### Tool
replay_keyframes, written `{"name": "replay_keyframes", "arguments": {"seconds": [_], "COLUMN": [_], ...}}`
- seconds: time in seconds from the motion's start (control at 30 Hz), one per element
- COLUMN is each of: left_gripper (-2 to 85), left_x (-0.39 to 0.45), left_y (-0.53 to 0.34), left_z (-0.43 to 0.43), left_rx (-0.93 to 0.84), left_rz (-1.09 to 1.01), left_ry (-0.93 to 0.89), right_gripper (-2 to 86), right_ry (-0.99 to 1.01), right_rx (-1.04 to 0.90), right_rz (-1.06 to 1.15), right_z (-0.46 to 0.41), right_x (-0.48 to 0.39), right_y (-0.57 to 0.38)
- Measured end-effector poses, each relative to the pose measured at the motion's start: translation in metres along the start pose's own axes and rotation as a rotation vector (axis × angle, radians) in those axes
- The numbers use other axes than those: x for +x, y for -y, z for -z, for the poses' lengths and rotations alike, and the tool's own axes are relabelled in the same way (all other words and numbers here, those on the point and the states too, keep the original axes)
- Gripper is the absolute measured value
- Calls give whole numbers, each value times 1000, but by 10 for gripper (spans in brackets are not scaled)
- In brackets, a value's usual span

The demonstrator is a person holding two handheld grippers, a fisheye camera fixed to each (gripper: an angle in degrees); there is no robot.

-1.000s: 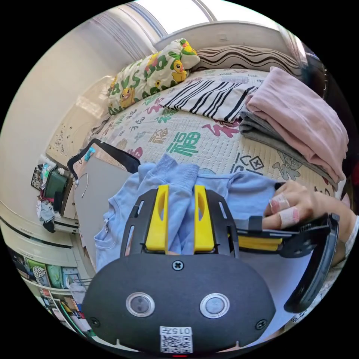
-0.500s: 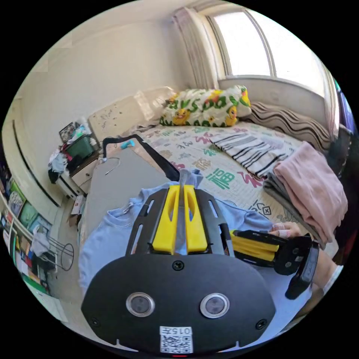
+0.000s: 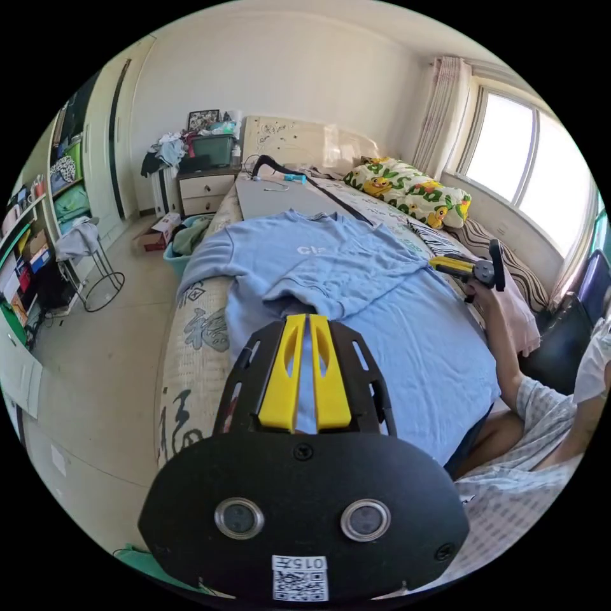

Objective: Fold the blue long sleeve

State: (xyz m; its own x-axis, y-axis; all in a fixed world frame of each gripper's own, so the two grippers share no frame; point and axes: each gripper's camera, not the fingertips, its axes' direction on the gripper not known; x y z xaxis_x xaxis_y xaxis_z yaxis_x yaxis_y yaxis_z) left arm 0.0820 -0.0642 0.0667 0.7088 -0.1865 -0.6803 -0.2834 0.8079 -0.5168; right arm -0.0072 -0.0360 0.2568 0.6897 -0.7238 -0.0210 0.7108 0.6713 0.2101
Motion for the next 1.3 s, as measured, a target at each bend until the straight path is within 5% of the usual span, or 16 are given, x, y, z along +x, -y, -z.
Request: {"name": "replay_keyframes", "arguments": {"seconds": [0.23, 0.37, 0.6, 0.9, 1.0, 1.3], "left_gripper": [31, 87, 109, 70, 27, 70], "left_x": [46, 101, 198, 247, 253, 272], "left_y": [107, 208, 321, 355, 360, 365], "left_z": [-30, -146, -316, -425, -432, -446], "left_rx": [85, -52, -198, -355, -301, -360], "left_rz": [-339, -395, -300, -290, -273, -256], "left_ry": [-69, -297, -243, -90, -153, -131], "right_gripper": [105, 114, 110, 58, 46, 51], "right_ry": [51, -31, -47, -92, -72, 20], "right_rx": [-13, -71, -98, -168, -147, -220], "right_rz": [-112, -60, -70, -27, -166, -306], "right_z": [14, 9, 19, 15, 29, 40], "right_x": [47, 48, 69, 77, 102, 136], "right_y": [14, 28, 40, 67, 68, 73]}}
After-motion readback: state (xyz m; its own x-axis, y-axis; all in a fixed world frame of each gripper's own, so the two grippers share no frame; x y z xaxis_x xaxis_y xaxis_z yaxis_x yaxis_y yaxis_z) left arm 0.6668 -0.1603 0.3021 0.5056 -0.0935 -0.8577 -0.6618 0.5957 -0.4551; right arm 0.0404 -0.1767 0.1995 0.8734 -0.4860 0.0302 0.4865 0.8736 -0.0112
